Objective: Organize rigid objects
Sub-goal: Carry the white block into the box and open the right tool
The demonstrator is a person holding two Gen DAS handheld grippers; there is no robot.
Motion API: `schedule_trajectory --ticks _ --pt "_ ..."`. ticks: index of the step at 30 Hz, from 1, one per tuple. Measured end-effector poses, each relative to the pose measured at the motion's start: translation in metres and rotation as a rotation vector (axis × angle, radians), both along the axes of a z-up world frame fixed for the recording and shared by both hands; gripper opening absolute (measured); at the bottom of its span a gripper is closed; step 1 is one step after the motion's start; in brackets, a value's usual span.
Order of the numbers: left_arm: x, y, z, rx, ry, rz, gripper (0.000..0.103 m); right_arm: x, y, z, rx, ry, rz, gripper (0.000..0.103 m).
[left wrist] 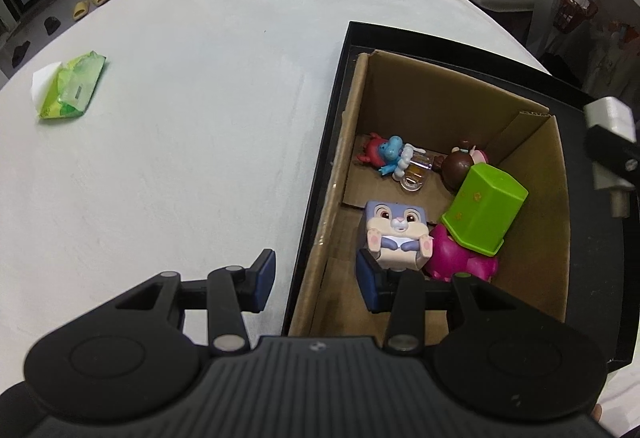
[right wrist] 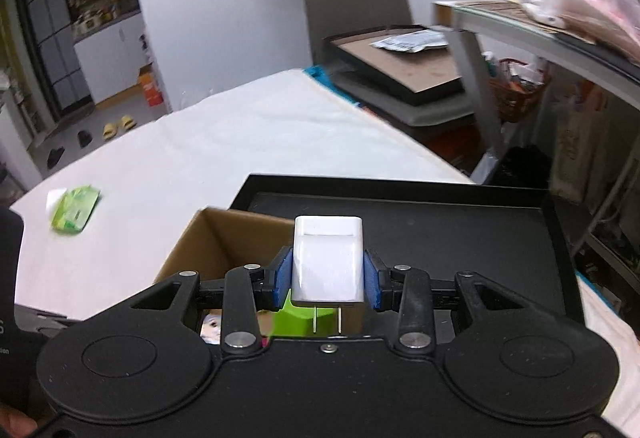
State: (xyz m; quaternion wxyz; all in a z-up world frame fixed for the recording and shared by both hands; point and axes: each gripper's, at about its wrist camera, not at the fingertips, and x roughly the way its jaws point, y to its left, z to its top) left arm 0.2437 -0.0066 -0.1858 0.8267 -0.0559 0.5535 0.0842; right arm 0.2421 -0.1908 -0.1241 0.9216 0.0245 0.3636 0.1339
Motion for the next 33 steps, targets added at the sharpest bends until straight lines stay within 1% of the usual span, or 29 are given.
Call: schedule_trajectory --ticks 11,16,20,22,24,25,26,27,33 --pt "-0.002 0.016 -0.007 -0.057 0.001 0.003 0.042 0.004 0.041 -0.011 0.025 0.064 0.095 0.037" --pt "-0.004 0.023 -0.011 -0.100 -0.007 0.016 0.042 0.009 0.051 -0.019 0.070 0.109 0.128 0.037" --pt "-0.006 0.030 -0.014 -0.142 -0.013 0.028 0.035 0.014 0.058 -0.027 0.120 0.162 0.155 0.037" --pt "-0.006 0.032 -0.014 -0.156 -0.015 0.034 0.025 0.014 0.062 -0.031 0.136 0.185 0.168 0.037" --pt "-0.006 0.035 -0.016 -0.193 -0.015 0.036 0.020 0.016 0.065 -0.036 0.147 0.214 0.178 0.037" --pt "-0.006 0.036 -0.016 -0.204 -0.015 0.037 0.018 0.017 0.065 -0.038 0.162 0.228 0.175 0.040" --pt "-0.006 0.036 -0.016 -0.207 -0.017 0.037 0.017 0.018 0.064 -0.039 0.170 0.238 0.174 0.044" --pt "-0.006 0.036 -0.016 -0.211 -0.019 0.036 0.016 0.018 0.063 -0.039 0.173 0.245 0.174 0.045" --pt "-0.006 0.036 -0.016 -0.209 -0.023 0.039 0.015 0.014 0.055 -0.037 0.171 0.250 0.159 0.046"
